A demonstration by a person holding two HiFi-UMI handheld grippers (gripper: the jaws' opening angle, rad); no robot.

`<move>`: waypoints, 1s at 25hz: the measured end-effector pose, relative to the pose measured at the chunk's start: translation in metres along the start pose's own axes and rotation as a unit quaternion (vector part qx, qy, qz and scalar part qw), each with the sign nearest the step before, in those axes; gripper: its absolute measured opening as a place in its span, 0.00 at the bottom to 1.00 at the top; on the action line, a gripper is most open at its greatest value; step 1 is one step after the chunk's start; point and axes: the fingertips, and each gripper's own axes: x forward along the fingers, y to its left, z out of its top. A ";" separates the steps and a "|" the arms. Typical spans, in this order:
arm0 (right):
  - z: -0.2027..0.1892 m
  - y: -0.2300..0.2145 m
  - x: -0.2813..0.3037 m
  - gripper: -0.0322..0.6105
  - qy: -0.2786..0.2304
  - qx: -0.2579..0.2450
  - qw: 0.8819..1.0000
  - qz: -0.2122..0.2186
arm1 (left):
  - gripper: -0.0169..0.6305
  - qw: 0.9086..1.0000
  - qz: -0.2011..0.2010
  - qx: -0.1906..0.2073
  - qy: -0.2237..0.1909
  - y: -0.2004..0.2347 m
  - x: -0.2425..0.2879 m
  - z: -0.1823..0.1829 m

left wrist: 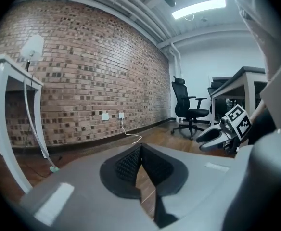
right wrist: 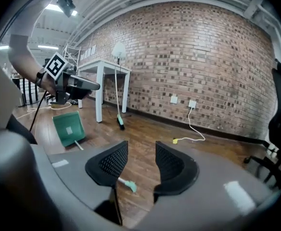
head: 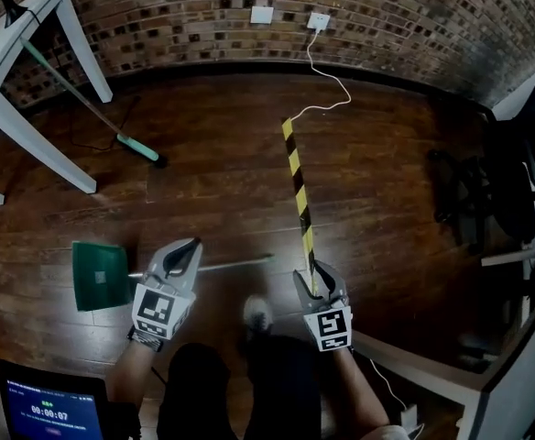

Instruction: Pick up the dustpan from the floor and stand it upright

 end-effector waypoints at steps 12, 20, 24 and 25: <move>-0.186 0.019 0.114 0.41 0.018 -0.016 0.999 0.040 | 0.03 1.000 -0.011 0.026 0.014 -0.017 0.078 -0.159; -0.254 0.036 0.166 0.41 0.043 -0.047 0.997 0.043 | 0.03 0.998 -0.044 0.042 0.032 -0.024 0.098 -0.211; -0.281 0.034 0.182 0.41 0.068 -0.051 0.996 0.034 | 0.03 0.997 -0.045 0.044 0.035 -0.021 0.098 -0.221; -0.284 0.035 0.184 0.41 0.071 -0.050 0.996 0.033 | 0.03 0.997 -0.045 0.045 0.036 -0.021 0.097 -0.223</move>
